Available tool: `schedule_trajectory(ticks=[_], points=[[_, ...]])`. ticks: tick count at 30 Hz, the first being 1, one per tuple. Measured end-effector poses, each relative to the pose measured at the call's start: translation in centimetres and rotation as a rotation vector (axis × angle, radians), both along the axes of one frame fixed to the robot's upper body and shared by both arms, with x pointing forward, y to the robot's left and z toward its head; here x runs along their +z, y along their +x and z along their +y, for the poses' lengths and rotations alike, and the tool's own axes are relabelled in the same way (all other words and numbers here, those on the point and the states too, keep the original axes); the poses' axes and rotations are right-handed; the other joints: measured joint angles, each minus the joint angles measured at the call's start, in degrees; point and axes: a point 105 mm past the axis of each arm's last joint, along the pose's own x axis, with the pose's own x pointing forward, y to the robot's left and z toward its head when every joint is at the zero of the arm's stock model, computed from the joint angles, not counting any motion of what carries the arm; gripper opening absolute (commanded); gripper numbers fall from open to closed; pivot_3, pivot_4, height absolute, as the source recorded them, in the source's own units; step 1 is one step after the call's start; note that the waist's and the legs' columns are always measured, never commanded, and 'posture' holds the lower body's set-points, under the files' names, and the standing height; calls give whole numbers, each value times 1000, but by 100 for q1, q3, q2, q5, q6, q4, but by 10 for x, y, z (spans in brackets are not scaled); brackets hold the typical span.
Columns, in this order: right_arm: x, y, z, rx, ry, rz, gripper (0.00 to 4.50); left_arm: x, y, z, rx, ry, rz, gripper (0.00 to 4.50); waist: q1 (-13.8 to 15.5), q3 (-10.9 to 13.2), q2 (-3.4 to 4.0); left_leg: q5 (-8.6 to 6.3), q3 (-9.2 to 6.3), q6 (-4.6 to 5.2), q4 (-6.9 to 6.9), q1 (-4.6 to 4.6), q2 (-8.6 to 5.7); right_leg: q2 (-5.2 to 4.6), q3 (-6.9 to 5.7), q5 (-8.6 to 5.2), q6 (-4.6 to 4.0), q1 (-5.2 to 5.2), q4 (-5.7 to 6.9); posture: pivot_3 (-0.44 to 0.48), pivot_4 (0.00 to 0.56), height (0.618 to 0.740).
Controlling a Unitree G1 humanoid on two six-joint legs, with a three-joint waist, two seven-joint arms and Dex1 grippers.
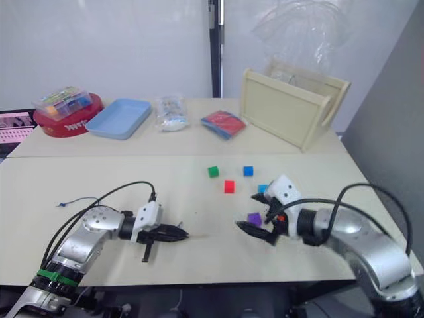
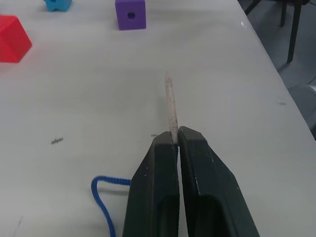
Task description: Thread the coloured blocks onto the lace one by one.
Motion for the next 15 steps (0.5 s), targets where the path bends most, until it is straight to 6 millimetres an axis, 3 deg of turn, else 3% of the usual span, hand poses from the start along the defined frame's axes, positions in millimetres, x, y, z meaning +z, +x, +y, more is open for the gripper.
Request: schedule_trajectory(ticks=[5, 12, 15], points=[[-22, 14, -8, 203, -187, -3, 4467, 1, -4, -1, 20, -9, 10, 0, 16, 1, -1, 0, 0, 0, 7, -10, 0, -2, -1, 0, 0, -2, -2, 0, 150, 740], [-39, 39, -12, 303, -263, -4, 4467, 6, -14, -4, 25, -48, 43, 0, 39, 1, -2, 1, 0, -1, 10, -11, -2, -6, -3, 0, 0, -1, -3, 0, 150, 740], [-46, 43, -18, 306, -281, 29, 3630, 7, -17, -4, 27, -53, 54, 0, 56, 1, -2, 1, 0, -2, 14, -13, -3, -8, -3, 0, 0, -1, -3, 0, 150, 740]])
